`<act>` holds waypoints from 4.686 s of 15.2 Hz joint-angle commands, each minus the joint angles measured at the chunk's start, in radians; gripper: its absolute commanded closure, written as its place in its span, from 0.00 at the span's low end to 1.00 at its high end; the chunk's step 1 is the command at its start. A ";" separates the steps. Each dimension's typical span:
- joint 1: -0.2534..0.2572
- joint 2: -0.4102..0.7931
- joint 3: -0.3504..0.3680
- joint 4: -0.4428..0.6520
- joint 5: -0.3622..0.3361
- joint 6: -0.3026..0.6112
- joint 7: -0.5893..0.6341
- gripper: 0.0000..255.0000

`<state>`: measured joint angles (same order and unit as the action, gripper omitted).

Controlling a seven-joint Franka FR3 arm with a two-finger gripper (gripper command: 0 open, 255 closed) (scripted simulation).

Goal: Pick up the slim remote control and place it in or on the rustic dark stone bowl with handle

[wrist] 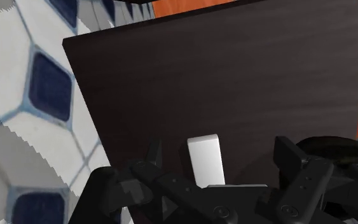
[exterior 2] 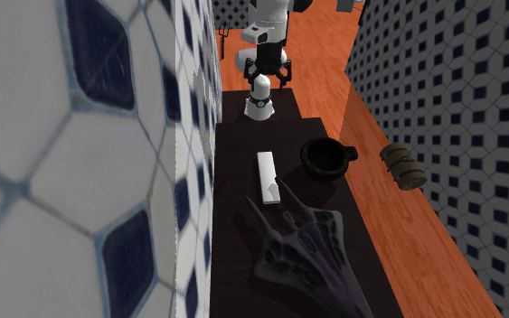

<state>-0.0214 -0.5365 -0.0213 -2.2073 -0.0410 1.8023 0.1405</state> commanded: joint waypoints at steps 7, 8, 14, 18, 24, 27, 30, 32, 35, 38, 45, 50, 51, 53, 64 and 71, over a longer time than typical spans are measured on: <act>0.001 0.312 -0.006 0.136 0.007 0.123 0.001 0.00; 0.001 0.352 -0.007 0.158 0.009 0.132 0.000 0.00; -0.001 0.592 -0.011 0.323 0.018 0.167 -0.006 0.00; -0.004 0.756 -0.012 0.460 0.026 0.168 -0.010 0.00; -0.006 0.802 -0.012 0.441 0.027 0.227 -0.011 0.00; -0.006 0.813 -0.012 0.421 0.028 0.259 -0.011 0.00; -0.006 0.813 -0.012 0.421 0.028 0.258 -0.011 0.00; -0.006 0.813 -0.012 0.421 0.028 0.258 -0.011 0.00; -0.006 0.813 -0.012 0.421 0.028 0.258 -0.011 1.00; -0.006 0.813 -0.012 0.421 0.028 0.258 -0.011 1.00; -0.006 0.808 -0.012 0.429 0.028 0.246 -0.011 1.00; -0.006 0.789 -0.012 0.470 0.027 0.186 -0.012 1.00; -0.006 0.785 -0.013 0.479 0.027 0.173 -0.012 1.00; -0.006 0.779 -0.013 0.497 0.027 0.148 -0.012 1.00; -0.006 0.760 -0.013 0.620 0.027 0.007 -0.014 1.00; -0.006 0.762 -0.013 0.717 0.028 -0.088 -0.016 1.00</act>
<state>-0.0277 0.2288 -0.0343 -1.5026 -0.0135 1.7284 0.1244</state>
